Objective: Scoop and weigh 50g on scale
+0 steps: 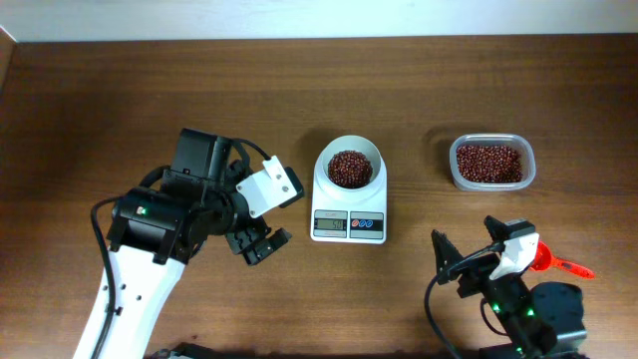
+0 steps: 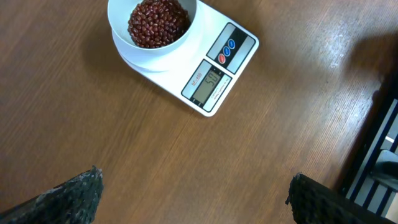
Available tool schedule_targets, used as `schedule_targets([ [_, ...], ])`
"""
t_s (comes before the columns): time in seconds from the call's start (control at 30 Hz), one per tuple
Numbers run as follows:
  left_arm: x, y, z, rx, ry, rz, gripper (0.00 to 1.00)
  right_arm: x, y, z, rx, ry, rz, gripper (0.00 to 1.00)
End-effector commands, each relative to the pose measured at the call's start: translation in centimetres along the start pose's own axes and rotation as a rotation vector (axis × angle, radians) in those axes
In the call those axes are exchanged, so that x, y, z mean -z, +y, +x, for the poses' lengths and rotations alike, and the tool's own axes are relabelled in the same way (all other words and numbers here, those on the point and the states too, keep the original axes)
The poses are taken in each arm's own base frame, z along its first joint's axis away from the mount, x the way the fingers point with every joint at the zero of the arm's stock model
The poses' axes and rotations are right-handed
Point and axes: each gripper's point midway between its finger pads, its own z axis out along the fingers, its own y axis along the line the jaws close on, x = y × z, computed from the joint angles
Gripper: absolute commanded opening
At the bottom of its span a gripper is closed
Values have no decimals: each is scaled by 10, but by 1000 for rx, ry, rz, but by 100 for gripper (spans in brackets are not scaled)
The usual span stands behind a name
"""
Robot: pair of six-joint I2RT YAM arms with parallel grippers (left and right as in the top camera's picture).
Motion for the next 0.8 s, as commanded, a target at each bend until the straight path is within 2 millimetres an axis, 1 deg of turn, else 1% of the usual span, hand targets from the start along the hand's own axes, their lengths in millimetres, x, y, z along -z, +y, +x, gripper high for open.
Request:
schedule_targets([
  [0.0, 6, 0, -5, -18, -26, -6, 99, -7, -7, 12, 6, -27, 17, 99],
  [0.2, 6, 0, -5, -18, -26, -6, 99, -10, -11, 24, 34, -56, 21, 99],
  [0.33, 6, 0, -5, -17, -26, -6, 99, -5, -14, 15, 91, -109, 49, 99],
  [0.47, 6, 0, -5, -17, -26, -6, 99, -3, -13, 12, 168, -122, 52, 99],
  [0.57, 6, 0, -5, -17, -26, -6, 99, -3, -22, 12, 172, -124, 104, 99],
  [0.77, 6, 0, -5, -17, -26, -6, 99, 2, -44, 1, 164, -167, 231, 99],
])
